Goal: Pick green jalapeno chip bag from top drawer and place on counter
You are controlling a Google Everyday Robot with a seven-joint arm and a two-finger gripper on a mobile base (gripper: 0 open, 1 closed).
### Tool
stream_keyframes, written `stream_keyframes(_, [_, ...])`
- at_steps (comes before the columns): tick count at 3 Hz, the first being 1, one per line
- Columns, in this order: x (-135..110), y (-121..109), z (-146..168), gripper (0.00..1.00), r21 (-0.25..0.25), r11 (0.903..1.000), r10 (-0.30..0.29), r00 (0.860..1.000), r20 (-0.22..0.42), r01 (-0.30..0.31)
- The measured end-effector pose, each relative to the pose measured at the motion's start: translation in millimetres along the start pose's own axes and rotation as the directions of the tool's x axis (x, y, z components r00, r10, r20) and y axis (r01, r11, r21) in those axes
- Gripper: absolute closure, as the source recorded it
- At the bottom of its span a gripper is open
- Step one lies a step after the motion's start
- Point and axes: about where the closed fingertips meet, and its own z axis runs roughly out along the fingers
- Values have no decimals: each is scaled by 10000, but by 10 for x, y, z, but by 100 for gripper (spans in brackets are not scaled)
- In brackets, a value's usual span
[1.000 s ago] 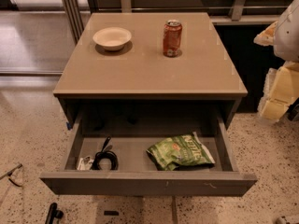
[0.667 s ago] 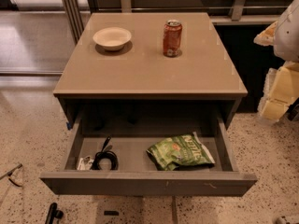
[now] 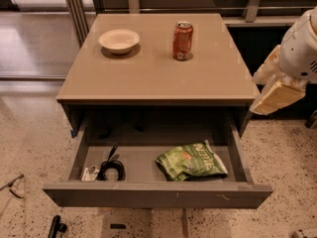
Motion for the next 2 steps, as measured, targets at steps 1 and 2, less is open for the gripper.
stream_keyframes(1, [-91, 73, 447, 73, -211, 9994, 279, 9950, 955, -260])
stream_keyframes(2, [-149, 152, 963, 96, -678, 9957, 742, 9822, 1723, -634])
